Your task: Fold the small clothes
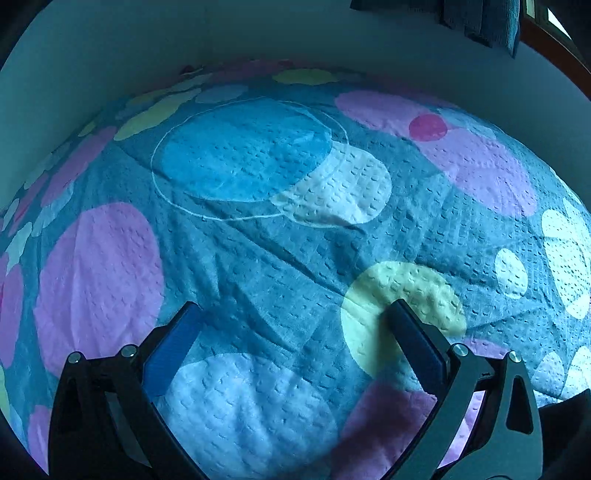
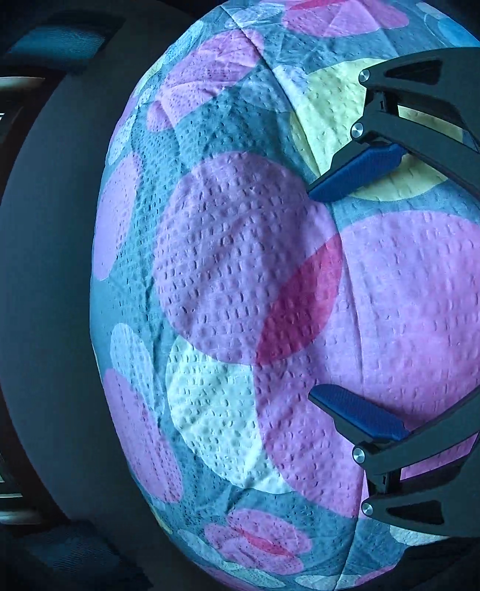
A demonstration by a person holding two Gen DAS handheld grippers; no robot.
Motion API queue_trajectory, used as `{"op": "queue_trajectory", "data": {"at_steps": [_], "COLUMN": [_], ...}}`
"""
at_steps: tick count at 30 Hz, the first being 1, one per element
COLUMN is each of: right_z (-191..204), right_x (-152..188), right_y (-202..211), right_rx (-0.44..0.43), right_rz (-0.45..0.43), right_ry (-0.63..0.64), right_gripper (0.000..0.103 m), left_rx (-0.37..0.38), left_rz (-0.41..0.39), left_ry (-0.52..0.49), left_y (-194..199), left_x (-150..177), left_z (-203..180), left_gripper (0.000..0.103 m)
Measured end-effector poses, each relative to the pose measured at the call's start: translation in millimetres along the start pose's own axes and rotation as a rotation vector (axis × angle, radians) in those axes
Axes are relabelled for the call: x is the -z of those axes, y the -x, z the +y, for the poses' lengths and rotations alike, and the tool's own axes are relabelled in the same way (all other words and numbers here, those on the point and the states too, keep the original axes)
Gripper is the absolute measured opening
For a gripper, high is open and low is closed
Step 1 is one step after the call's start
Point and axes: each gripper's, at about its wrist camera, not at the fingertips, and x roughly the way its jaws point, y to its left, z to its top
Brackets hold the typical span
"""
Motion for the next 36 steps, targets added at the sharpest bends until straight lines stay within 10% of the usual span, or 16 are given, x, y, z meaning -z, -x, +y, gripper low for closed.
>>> {"op": "queue_trajectory", "data": {"at_steps": [36], "right_z": [5], "right_x": [-12], "right_y": [2], "right_rx": [-0.028], "right_rz": [0.000], "right_ry": [-0.005], "right_gripper": [0.098], "left_rx": [0.014], "left_rz": [0.014], "left_ry": [0.010], "left_y": [-1], "left_x": [0], "left_z": [2], "left_gripper": [0.101]}}
